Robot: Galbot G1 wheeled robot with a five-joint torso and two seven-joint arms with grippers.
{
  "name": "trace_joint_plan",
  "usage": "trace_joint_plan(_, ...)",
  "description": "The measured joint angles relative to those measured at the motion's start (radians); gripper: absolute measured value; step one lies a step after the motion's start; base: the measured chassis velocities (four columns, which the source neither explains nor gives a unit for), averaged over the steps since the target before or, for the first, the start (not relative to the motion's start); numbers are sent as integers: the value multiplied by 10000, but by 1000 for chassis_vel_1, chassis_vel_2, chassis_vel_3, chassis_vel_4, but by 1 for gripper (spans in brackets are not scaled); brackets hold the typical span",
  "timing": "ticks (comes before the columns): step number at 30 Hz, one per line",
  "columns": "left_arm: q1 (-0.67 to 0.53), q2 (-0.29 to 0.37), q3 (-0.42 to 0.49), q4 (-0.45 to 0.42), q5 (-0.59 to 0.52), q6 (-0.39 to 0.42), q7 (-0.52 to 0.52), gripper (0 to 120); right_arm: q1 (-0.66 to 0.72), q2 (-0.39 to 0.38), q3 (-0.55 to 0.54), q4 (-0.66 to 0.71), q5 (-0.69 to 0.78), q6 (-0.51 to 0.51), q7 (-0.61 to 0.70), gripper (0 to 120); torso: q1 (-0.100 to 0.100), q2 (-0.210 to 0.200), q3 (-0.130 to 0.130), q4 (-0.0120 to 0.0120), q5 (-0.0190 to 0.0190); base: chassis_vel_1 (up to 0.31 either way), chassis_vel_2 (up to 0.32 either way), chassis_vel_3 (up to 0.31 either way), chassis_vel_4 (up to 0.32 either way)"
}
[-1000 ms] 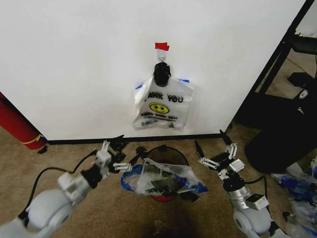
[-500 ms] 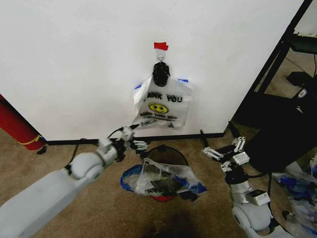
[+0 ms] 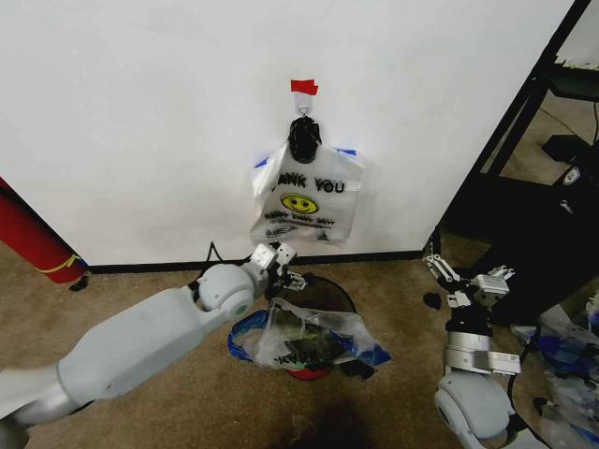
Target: Pick up the garbage bag from the wall and place it over the trash bin.
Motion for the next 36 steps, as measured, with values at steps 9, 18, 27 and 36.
trace_joint_plan(9, -516, -335, 799, 597, -129, 264, 0, 100, -55, 71, -110, -30, -130, 31, -73, 100, 0, 0, 0, 2, -2, 0, 0, 0, 0)
trace_joint_plan(18, -808, -214, 1290, 578, -274, 187, 645, 100, -133, 183, -127, -102, -348, 76, -96, 100, 0, 0, 0, 2, -1, 0, 0, 0, 0)
trace_joint_plan(27, -1237, -428, 2157, 1244, -170, 152, 1047, 91, -393, 321, -88, 103, -617, 99, -97, 100, 0, 0, 0, 1, -1, 0, 0, 0, 0)
trace_joint_plan(36, -932, -403, 1906, 1217, -329, 133, 928, 63, -749, 375, -32, 305, -769, 114, -99, 100, -1, 0, 0, 1, -3, 0, 0, 0, 0)
